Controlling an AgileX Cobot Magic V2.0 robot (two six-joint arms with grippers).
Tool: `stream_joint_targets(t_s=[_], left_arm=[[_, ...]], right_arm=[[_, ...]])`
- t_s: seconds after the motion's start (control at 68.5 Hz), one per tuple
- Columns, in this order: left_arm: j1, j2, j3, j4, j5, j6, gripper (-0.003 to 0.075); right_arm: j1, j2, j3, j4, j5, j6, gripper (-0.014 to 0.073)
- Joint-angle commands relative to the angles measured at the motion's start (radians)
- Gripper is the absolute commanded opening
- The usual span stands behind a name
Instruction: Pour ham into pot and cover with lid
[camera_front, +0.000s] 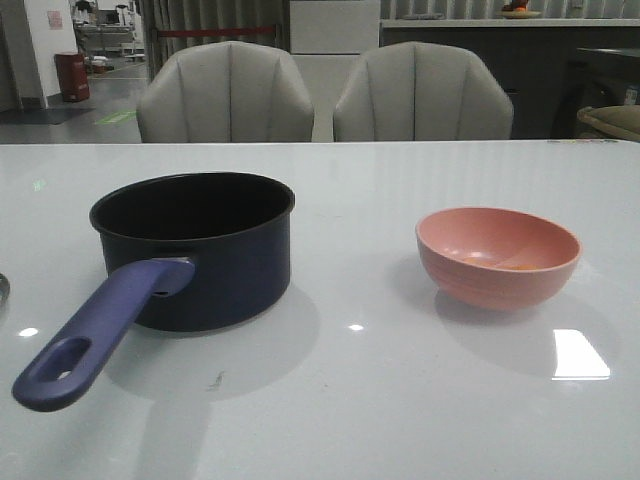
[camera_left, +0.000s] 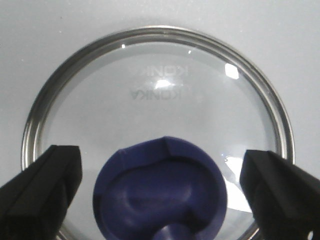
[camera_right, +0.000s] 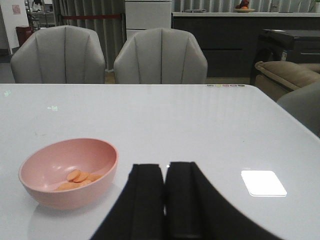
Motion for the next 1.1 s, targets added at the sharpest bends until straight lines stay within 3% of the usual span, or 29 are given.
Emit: stream_joint_targets(t_s=[0.0, 0.19, 0.409, 0.716, 1.081], left_arm=[[0.002, -0.049, -0.051, -0.004, 0.005, 0.000, 0.0679], [-0.034, -0.155, -0.058, -0.012, 0.002, 0.039, 0.0679], [-0.094, -0.407, -0.005, -0.012, -0.042, 0.039, 0.0679], [-0.145, -0.749, 0.187, -0.046, -0.187, 0.039, 0.0679], [-0.277, -1.178, 0.466, -0.055, -0.308, 0.039, 0.0679]], right_arm=[[-0.005, -0.020, -0.005, -0.016, -0.084, -0.003, 0.0148], [-0.005, -0.020, -0.005, -0.016, -0.084, -0.003, 0.0148], [-0.005, -0.020, -0.005, -0.016, -0.084, -0.003, 0.0148], [-0.005, -0.020, -0.005, -0.016, -0.084, -0.003, 0.0148], [-0.005, -0.020, -0.005, -0.016, -0.084, -0.003, 0.0148]])
